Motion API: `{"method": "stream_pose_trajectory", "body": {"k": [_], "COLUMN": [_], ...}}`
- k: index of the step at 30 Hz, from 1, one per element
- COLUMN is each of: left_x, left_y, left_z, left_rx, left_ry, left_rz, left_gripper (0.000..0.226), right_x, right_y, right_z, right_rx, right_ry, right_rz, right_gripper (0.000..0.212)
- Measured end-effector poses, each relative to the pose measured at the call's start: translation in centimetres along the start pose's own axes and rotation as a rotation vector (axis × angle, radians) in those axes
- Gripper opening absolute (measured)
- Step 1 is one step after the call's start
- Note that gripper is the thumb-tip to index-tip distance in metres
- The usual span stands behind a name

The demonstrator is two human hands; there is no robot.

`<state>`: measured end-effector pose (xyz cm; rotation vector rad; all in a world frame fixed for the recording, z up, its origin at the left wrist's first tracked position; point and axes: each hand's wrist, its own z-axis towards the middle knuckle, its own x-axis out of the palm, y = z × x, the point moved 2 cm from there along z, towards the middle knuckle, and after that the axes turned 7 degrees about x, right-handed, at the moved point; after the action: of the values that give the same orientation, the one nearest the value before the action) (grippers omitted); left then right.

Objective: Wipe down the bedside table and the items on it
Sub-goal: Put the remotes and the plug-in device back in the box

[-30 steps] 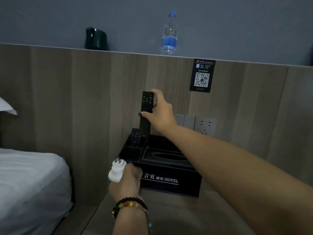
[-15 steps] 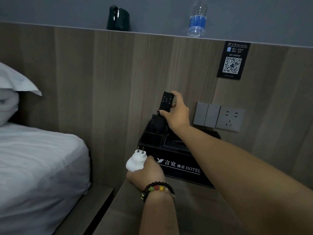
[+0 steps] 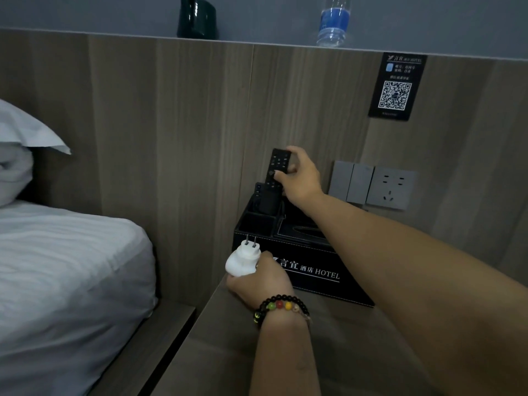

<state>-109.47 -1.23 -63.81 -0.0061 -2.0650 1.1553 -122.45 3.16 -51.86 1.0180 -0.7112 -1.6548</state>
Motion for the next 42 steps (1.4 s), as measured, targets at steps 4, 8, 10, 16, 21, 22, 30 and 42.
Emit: {"method": "stream_pose_trajectory", "body": {"k": [4, 8, 10, 16, 21, 22, 30, 42], "left_x": [0.3, 0.1, 0.1, 0.5, 1.3, 1.4, 0.8, 0.6], "left_y": [0.3, 0.5, 0.5, 0.1, -0.6, -0.6, -1.5, -1.4], "left_z": [0.0, 0.2, 0.3, -0.2, -0.7, -0.7, -1.7, -2.1], "left_rx": [-0.046, -0.038, -0.036, 0.068, 0.1, 0.112, 0.483, 0.656], "left_ry": [0.007, 0.0, 0.005, 0.032, 0.148, 0.171, 0.224, 0.224], "left_rz": [0.003, 0.023, -0.001, -0.099, -0.213, -0.221, -0.029, 0.111], "left_gripper": [0.042, 0.044, 0.045, 0.042, 0.057, 0.056, 0.09, 0.111], "right_x": [1.1, 0.5, 0.0, -0.8, -2.2, -2.6, -4.9, -3.4], "right_y": [-0.8, -1.2, -1.1, -0.8, 1.3, 1.8, 5.2, 6.9], "right_z": [-0.2, -0.4, -0.4, -0.4, -1.8, -2.2, -7.3, -8.7], "right_rx": [0.052, 0.163, 0.197, 0.098, -0.121, -0.151, 0.055, 0.076], "right_ry": [0.112, 0.085, 0.094, 0.16, -0.008, -0.006, 0.323, 0.58], "right_rz": [-0.011, 0.049, 0.052, -0.188, -0.249, -0.223, -0.127, -0.55], "right_gripper": [0.04, 0.037, 0.036, 0.067, 0.058, 0.043, 0.004, 0.028]}}
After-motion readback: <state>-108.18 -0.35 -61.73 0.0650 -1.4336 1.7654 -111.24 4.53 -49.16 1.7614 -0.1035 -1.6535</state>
